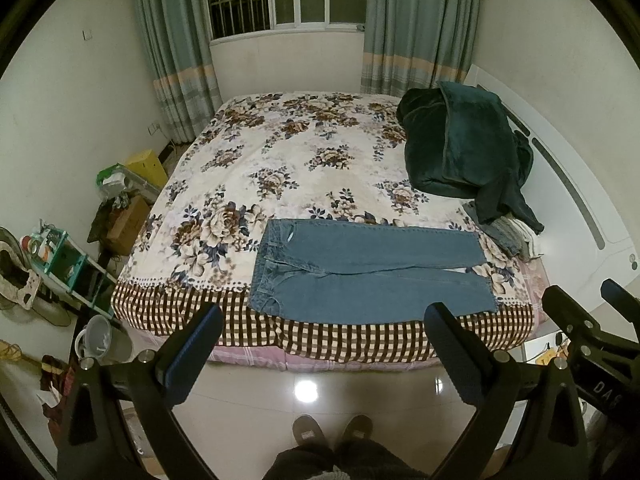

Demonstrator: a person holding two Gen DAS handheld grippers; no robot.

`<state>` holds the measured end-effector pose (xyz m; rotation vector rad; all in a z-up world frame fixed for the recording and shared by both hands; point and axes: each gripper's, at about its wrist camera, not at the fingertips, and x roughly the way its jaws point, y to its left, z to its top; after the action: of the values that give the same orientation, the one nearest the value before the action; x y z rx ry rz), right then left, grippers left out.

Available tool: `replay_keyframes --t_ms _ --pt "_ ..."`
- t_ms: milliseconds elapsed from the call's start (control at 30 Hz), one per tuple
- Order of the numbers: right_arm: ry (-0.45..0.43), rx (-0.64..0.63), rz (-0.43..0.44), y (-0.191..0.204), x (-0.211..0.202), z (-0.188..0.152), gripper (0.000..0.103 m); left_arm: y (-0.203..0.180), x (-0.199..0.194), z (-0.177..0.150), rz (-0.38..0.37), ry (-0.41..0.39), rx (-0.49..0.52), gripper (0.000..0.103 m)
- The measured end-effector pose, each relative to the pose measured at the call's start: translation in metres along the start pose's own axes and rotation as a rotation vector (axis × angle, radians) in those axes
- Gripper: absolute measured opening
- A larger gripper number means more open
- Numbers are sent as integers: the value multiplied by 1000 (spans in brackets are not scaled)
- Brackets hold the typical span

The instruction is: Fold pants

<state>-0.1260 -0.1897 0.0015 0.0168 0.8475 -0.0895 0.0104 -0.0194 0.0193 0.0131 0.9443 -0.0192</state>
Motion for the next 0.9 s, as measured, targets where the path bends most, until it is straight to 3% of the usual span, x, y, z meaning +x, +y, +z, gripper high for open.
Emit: replay_keyframes --t_ms 900 --pt "15 3 7 4 1 -11 103 -1 -3 -9 -2 0 -7 103"
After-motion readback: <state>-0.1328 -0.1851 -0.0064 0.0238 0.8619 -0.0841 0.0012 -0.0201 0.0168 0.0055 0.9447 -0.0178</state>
